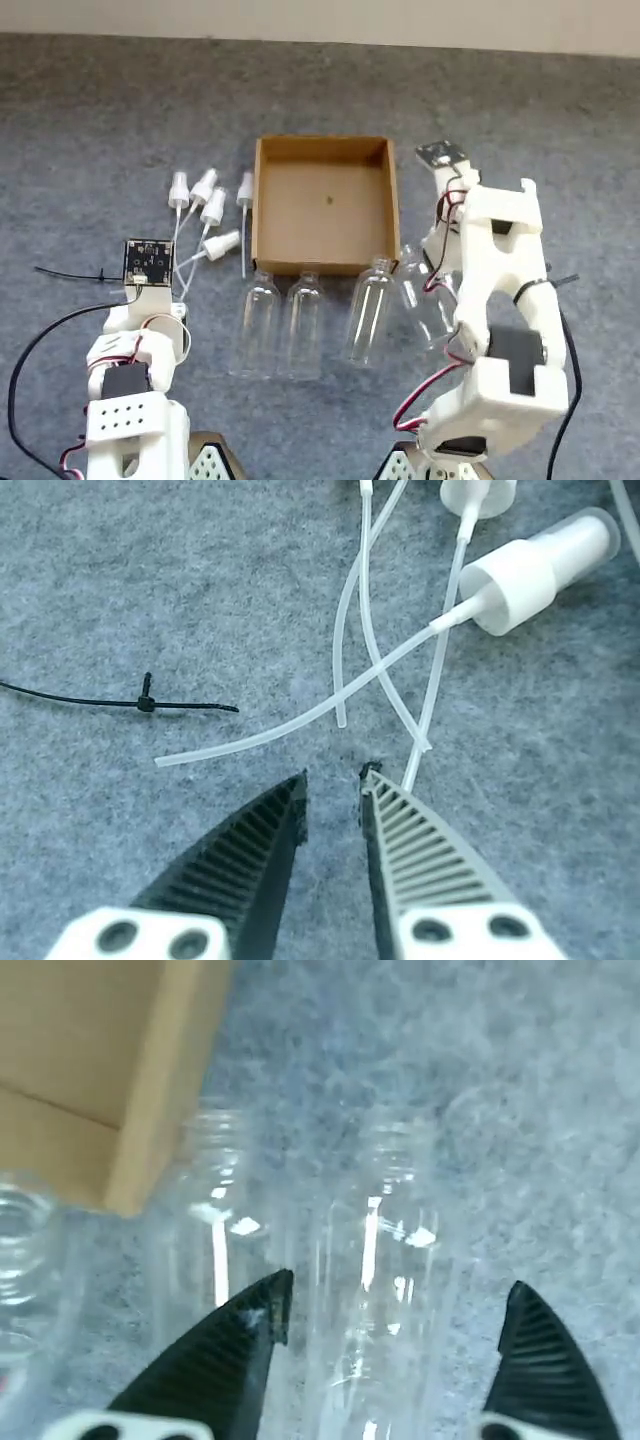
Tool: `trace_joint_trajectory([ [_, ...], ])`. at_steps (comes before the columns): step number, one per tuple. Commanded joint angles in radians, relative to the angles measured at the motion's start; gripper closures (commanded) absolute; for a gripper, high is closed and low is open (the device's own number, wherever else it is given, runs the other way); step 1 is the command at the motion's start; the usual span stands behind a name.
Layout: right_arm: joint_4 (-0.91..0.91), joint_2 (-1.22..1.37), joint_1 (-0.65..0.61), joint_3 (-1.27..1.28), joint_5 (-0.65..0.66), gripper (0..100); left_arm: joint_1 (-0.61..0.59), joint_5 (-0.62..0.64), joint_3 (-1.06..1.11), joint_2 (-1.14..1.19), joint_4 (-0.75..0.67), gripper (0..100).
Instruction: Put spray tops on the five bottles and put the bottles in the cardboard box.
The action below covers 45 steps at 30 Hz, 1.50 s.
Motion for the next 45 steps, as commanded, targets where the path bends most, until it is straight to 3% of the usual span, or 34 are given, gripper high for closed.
trace_joint_trajectory([
  [1, -0.050, 0.018, 0.016, -0.045, 0.009, 72.3, -0.010, -0.005, 0.027, -0.008, 0.005, 91],
  [8, -0.137, 0.024, 0.062, -0.036, 0.011, 92.4, -0.010, -0.005, 0.027, -0.008, 0.005, 91],
  [11, -0.130, 0.024, 0.093, -0.044, 0.008, 96.8, -0.005, -0.005, 0.027, -0.008, 0.005, 90],
  [15, -0.130, 0.021, 0.130, -0.045, -0.091, 99.4, -0.022, -0.018, -0.002, -0.010, -0.028, 90],
  [19, -0.130, 0.021, 0.131, -0.045, -0.104, 99.4, -0.154, -0.265, -0.081, -0.008, -0.028, 90],
  [22, -0.136, 0.021, 0.131, -0.045, -0.104, 99.4, -0.183, -0.272, -0.194, 0.002, -0.015, 90],
  [27, -0.134, 0.019, 0.131, -0.045, -0.104, 99.4, -0.148, -0.333, -0.581, 0.140, 0.324, 90],
  [32, -0.130, 0.016, 0.128, -0.058, -0.103, 99.4, -0.068, -0.364, -1.035, 0.499, 0.680, 90],
  [35, -0.128, 0.016, 0.127, -0.082, -0.103, 99.4, -0.007, -0.362, -1.222, 0.696, 0.809, 85],
  [41, -0.128, 0.016, 0.128, -0.082, -0.032, 99.4, 0.096, -0.365, -1.376, 0.946, 0.827, 83],
  [45, -0.128, 0.016, 0.128, -0.081, 0.002, 99.4, 0.147, -0.367, -1.442, 1.112, 0.727, 84],
])
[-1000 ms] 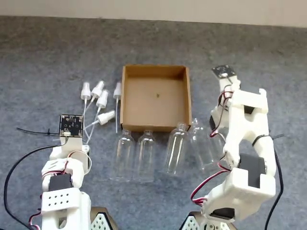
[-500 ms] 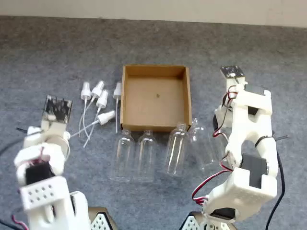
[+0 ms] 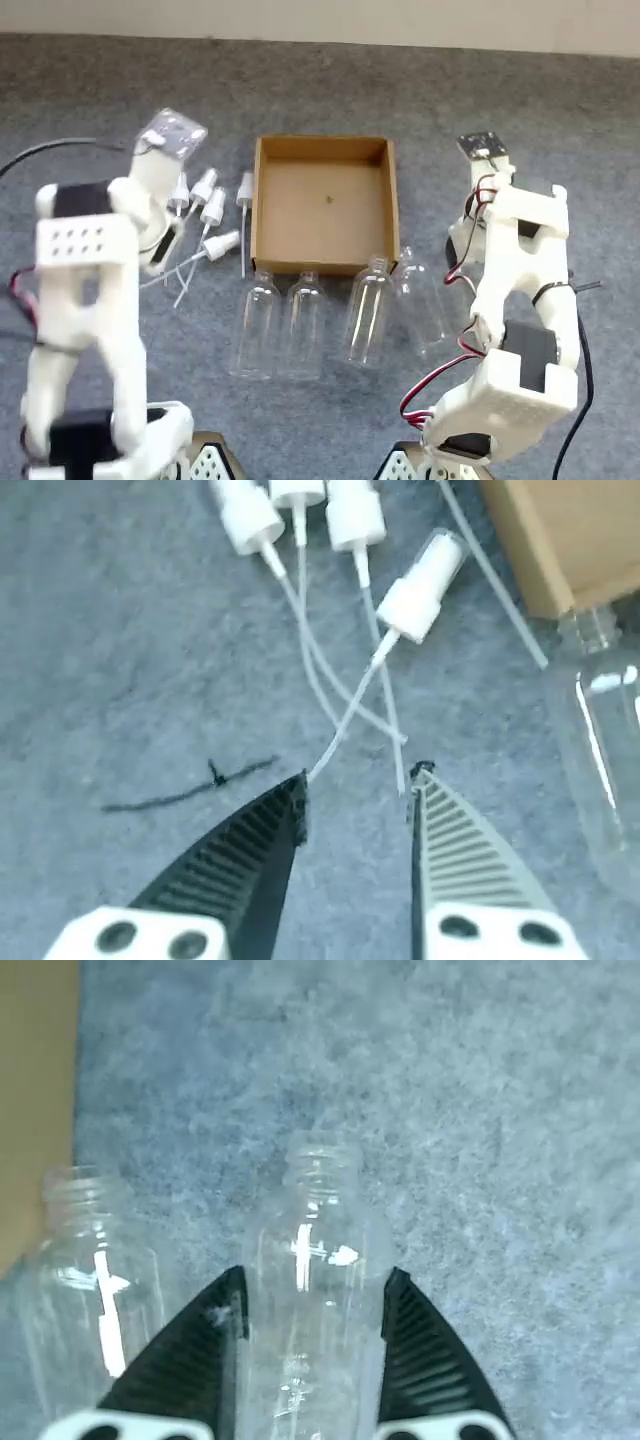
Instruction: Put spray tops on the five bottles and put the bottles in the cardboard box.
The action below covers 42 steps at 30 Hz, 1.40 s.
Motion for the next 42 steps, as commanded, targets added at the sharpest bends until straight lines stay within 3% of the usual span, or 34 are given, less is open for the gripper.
trace_joint_trajectory([
  [1, -0.012, -0.010, 0.008, -0.050, 0.034, 99.4, 0.073, -0.006, -0.124, 0.177, -0.100, 84],
  [12, -0.012, -0.007, 0.008, -0.048, 0.034, 99.4, 0.166, -0.132, -0.404, 0.618, -0.135, 84],
  [23, -0.012, -0.007, 0.008, -0.048, 0.034, 99.4, 0.186, -0.140, -0.438, 0.808, -0.212, 84],
  [27, -0.012, -0.007, 0.008, -0.048, 0.034, 99.4, 0.182, -0.137, -0.447, 0.857, -0.212, 93],
  [33, -0.012, -0.013, 0.008, -0.058, 0.035, 99.4, 0.180, -0.132, -0.443, 0.786, -0.206, 100],
  [36, 0.005, -0.015, -0.016, -0.111, 0.035, 99.4, 0.180, -0.058, -0.441, 0.696, -0.204, 100],
  [42, 0.223, -0.015, -0.090, -0.371, 0.029, 99.4, 0.179, 0.025, -0.447, 0.467, -0.130, 100],
])
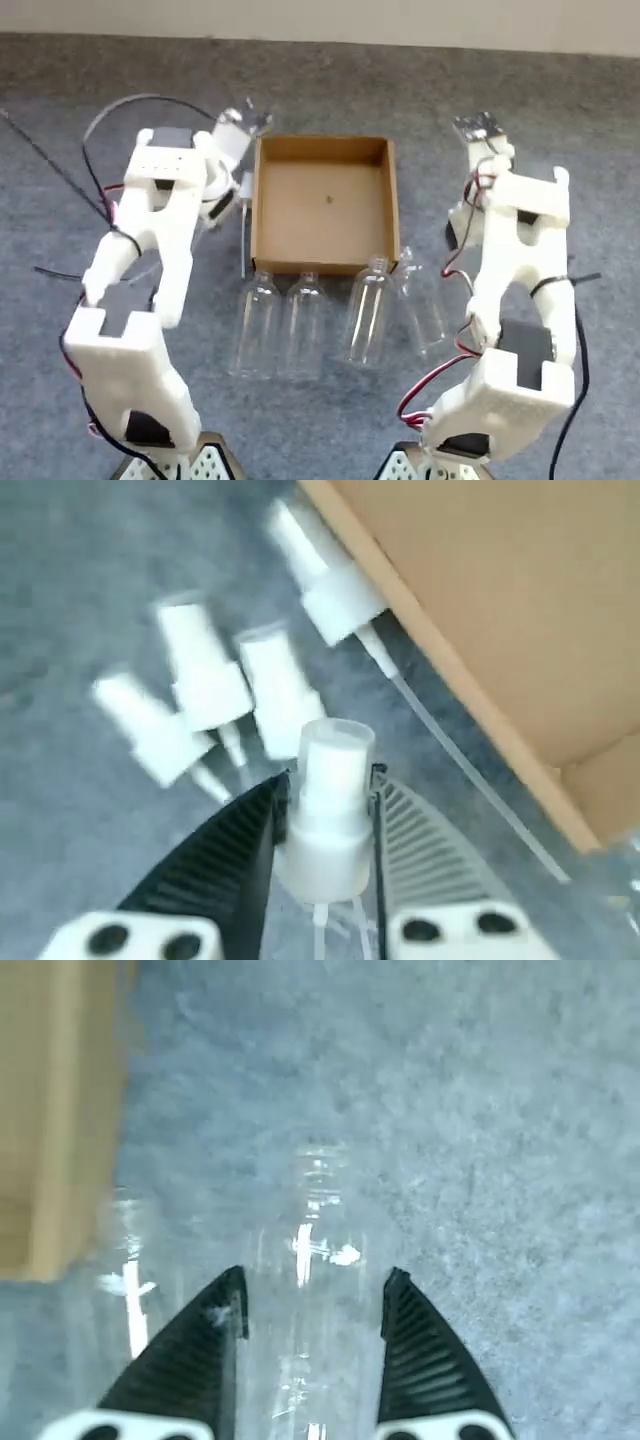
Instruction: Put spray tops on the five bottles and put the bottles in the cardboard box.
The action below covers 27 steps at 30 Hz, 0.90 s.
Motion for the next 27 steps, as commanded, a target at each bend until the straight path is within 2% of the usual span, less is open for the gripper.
trace_joint_trajectory([
  [1, 0.162, -0.015, -0.064, -0.274, 0.003, 99.4, 0.013, 0.074, -0.035, -0.234, 0.049, 100],
  [6, 0.332, -0.015, -0.156, -0.576, -0.009, 99.5, 0.015, 0.183, -0.035, -0.461, 0.049, 99],
  [9, 0.492, -0.015, -0.234, -0.791, -0.153, 99.5, 0.015, 0.249, -0.025, -0.605, 0.049, 99],
  [12, 0.492, -0.051, -0.292, -0.926, -0.284, 99.5, 0.015, 0.308, -0.025, -0.734, 0.066, 99],
  [21, 0.490, -0.268, -0.544, -0.889, -0.364, 99.5, 0.022, 0.457, -0.035, -1.056, 0.064, 99],
  [25, 0.472, -0.437, -0.633, -0.662, -0.370, 99.5, 0.093, 0.496, -0.035, -1.141, 0.069, 99],
  [27, 0.397, -0.556, -0.657, -0.484, -0.370, 99.5, 0.139, 0.497, -0.035, -1.171, 0.069, 99],
])
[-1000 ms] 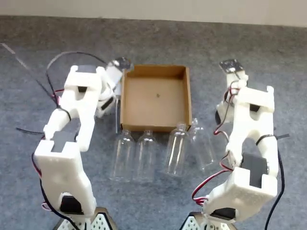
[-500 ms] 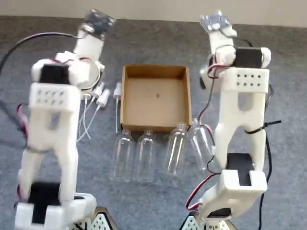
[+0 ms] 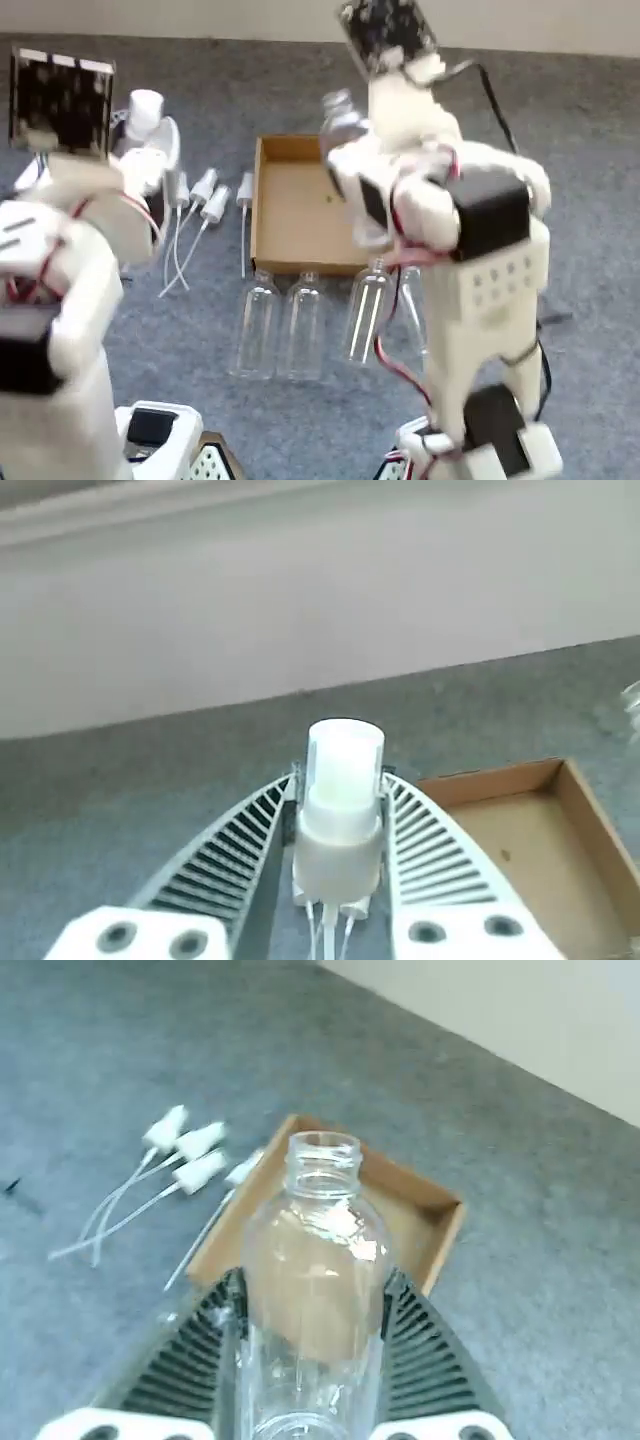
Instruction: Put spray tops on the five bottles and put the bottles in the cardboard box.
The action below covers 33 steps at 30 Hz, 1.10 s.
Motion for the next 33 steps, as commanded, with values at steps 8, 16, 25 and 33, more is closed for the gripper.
trace_joint_trajectory([
  [8, -0.719, -0.794, -0.068, 1.207, -0.015, 99.5, 0.245, 0.135, -0.025, -0.097, -0.126, 99],
  [16, -1.104, -0.954, -0.107, 1.699, -0.101, 99.5, 0.406, 0.184, -0.028, -0.001, -0.555, 100],
  [25, -1.129, -1.030, -0.107, 1.756, -0.106, 99.5, 0.455, 0.189, -0.022, 0.131, -0.585, 100],
  [33, -1.248, -1.216, -0.107, 1.914, -0.109, 99.5, 0.486, 0.189, -0.024, 0.189, -0.586, 100],
])
